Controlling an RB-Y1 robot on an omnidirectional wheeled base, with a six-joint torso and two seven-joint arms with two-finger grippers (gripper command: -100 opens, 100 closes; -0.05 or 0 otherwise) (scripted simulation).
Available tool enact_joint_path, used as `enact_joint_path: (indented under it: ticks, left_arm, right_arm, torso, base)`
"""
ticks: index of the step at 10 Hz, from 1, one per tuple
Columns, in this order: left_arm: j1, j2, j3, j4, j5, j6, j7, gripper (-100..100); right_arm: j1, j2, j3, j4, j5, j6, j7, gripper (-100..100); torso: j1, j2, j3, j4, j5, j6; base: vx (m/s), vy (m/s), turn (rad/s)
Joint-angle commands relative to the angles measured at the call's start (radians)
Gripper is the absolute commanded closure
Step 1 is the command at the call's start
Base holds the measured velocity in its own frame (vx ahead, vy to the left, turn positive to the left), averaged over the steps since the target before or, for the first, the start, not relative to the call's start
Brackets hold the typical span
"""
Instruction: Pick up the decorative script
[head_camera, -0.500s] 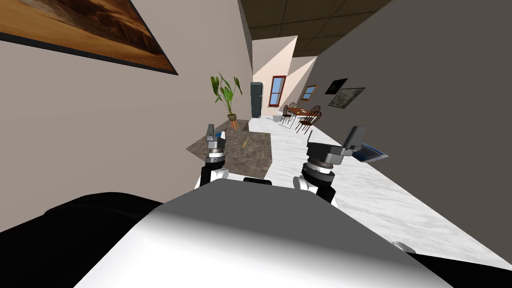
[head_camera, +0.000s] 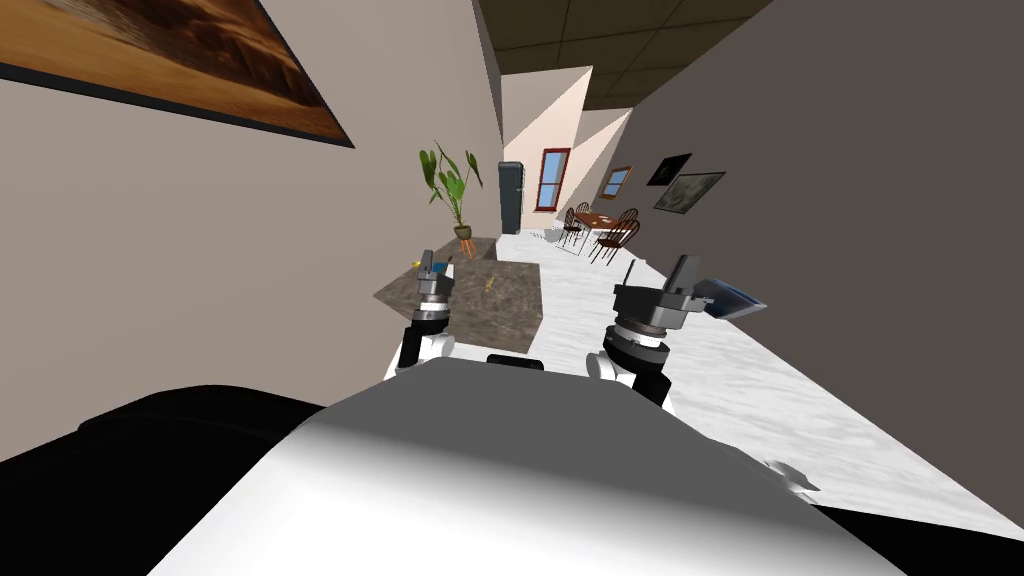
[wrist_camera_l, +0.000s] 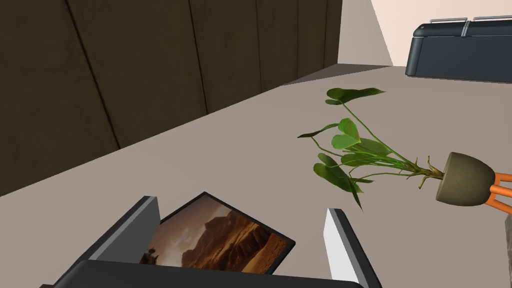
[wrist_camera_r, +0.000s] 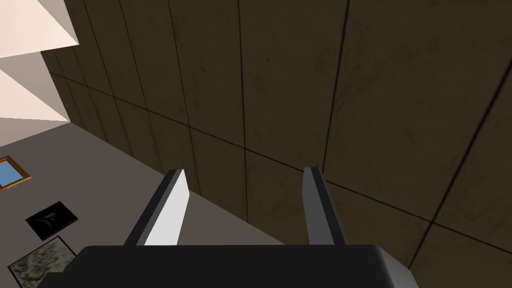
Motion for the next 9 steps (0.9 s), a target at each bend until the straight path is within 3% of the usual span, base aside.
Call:
enact_joint_path:
  ticks: [1,5,6,7,8,9]
  left_arm:
    - [-0.031,0.008,0.013,0.024,0.012,0.044,0.05,-100]
    - [-0.1,0.024,0.048,0.093,0.047,0.131,0.158,-100]
    - [-0.1,0.024,0.048,0.093,0.047,0.131,0.162,-100]
    - [-0.127,0.028,0.06,0.122,0.06,0.166,0.202,-100]
    - [-0.127,0.028,0.06,0.122,0.06,0.166,0.204,-100]
    - [-0.156,0.033,0.073,0.154,0.073,0.202,0.244,-100]
  right_arm:
    - [0.0,0.0,0.0,0.0,0.0,0.0,0.0,0]
    - [0.0,0.0,0.0,0.0,0.0,0.0,0.0,0]
    - [0.0,0.0,0.0,0.0,0.0,0.0,0.0,0]
    - [0.0,0.0,0.0,0.0,0.0,0.0,0.0,0]
    - [0.0,0.0,0.0,0.0,0.0,0.0,0.0,0]
    - [0.0,0.0,0.0,0.0,0.0,0.0,0.0,0]
  torso:
    - [0.0,0.0,0.0,0.0,0.0,0.0]
    - [-0.002,-0.001,0.0,0.0,0.0,0.0]
    - [-0.002,-0.002,-0.001,0.0,0.0,0.0]
    - [-0.002,-0.003,-0.002,-0.001,0.0,0.0]
    - [-0.002,-0.004,-0.002,-0.001,0.0,0.0]
    - [-0.002,-0.004,-0.002,-0.001,0.0,0.0]
  base:
    - [-0.092,-0.003,-0.036]
    - [-0.081,-0.016,-0.026]
    - [-0.042,-0.012,-0.017]
    - [-0.042,-0.014,-0.026]
    - [-0.042,-0.013,-0.015]
    - [-0.059,-0.021,-0.027]
